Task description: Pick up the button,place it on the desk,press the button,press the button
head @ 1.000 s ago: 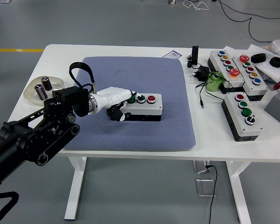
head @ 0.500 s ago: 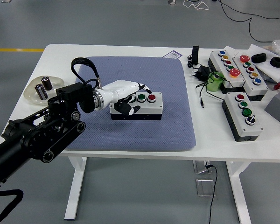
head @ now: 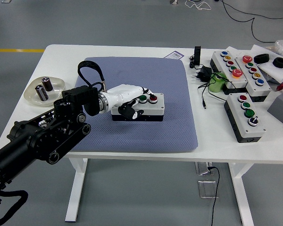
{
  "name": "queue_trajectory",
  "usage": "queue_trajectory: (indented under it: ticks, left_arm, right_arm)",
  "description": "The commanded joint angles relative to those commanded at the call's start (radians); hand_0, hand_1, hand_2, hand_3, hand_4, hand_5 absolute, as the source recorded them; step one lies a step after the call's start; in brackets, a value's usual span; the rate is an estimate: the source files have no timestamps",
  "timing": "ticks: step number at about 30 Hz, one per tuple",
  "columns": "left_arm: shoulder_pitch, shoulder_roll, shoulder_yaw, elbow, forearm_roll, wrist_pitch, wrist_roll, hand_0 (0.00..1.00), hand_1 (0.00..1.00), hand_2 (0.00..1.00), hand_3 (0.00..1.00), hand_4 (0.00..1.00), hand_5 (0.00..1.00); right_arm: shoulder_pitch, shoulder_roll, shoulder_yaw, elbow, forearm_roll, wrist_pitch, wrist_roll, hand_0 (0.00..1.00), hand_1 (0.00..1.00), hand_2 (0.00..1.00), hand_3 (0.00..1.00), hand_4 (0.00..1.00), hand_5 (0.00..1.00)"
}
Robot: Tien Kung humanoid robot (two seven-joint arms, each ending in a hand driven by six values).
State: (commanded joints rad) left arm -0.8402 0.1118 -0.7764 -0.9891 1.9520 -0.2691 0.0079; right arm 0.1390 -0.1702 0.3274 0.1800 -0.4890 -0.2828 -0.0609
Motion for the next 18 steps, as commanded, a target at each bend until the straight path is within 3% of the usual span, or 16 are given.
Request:
queue_trajectory:
  ticks: [18]
  left_arm:
    - [-0.001, -0.008, 0.048, 0.059, 0.016, -0.011, 0.011, 0.002, 0.002, 0.032, 0.836, 0.538, 0.002]
  right_arm:
    - [-0.003, -0.002, 0.004, 0.000, -0.006, 0.001, -0.001, 0.641, 0.526, 0.545, 0.633, 0.239, 0.245]
